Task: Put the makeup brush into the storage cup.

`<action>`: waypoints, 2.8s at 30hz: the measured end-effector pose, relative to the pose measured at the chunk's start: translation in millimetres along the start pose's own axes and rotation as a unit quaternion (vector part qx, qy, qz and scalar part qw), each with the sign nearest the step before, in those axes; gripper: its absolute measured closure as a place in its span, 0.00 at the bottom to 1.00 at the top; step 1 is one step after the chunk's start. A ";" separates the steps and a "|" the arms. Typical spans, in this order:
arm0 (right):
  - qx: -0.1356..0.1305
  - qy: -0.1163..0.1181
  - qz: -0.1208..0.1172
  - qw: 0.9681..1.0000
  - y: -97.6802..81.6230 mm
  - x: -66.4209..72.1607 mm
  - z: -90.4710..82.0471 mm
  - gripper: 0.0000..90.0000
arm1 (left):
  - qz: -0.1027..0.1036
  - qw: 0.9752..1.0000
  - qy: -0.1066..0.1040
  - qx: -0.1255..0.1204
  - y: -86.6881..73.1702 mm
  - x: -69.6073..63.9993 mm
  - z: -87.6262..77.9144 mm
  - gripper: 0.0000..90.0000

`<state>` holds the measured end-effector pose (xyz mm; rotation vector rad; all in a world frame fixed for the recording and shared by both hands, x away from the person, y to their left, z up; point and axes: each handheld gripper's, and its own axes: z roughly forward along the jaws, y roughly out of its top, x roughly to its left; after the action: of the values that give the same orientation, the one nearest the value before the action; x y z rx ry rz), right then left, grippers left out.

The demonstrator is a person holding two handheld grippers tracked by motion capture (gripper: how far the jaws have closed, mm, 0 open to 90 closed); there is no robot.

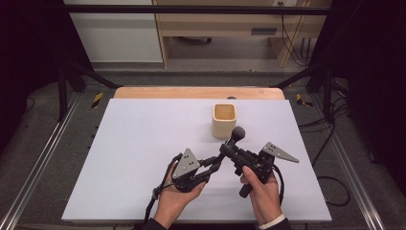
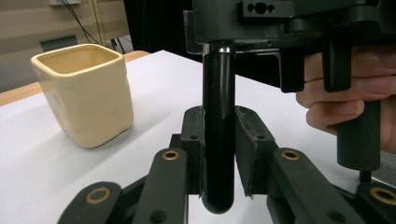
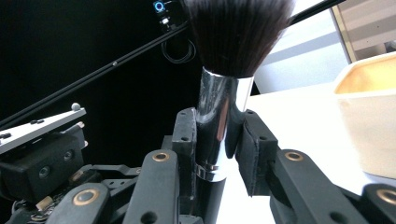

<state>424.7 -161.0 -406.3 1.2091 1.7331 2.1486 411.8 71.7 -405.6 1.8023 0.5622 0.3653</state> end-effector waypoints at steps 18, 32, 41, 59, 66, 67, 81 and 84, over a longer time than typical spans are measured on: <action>0.014 -0.021 -0.062 0.998 15.6 5.0 -1.7 0.79 | 0.000 1.000 0.012 -0.004 3.3 9.8 -9.2 0.62; 0.038 -0.044 -0.109 0.992 29.7 2.9 -2.0 0.79 | 0.004 0.999 0.032 0.010 3.3 30.3 -35.7 0.36; 0.053 -0.058 -0.135 0.988 51.0 1.0 2.8 0.79 | -0.008 0.998 0.055 0.013 -9.5 47.4 -56.8 0.25; 0.079 -0.080 -0.181 0.977 80.0 3.7 21.2 0.79 | -0.016 0.993 0.118 -0.008 -19.7 84.6 -105.7 0.11; 0.076 -0.088 -0.191 0.975 86.2 4.9 30.0 0.79 | -0.013 0.991 0.130 -0.018 -29.8 92.9 -122.9 0.07; 0.074 -0.090 -0.194 0.974 86.6 4.4 31.7 0.79 | -0.013 0.991 0.131 -0.020 -31.2 93.9 -124.0 0.06; 0.073 -0.119 -0.214 0.967 90.4 -5.4 45.8 0.79 | -0.017 0.987 0.152 -0.045 -43.5 110.8 -137.5 0.05; 0.071 -0.125 -0.221 0.964 90.4 -5.3 50.1 0.79 | -0.012 0.986 0.155 -0.054 -44.6 112.8 -142.0 0.05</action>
<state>493.8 -155.7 -329.4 0.9550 1.8530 1.5715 424.7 257.9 -410.1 1.6437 0.7656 0.6550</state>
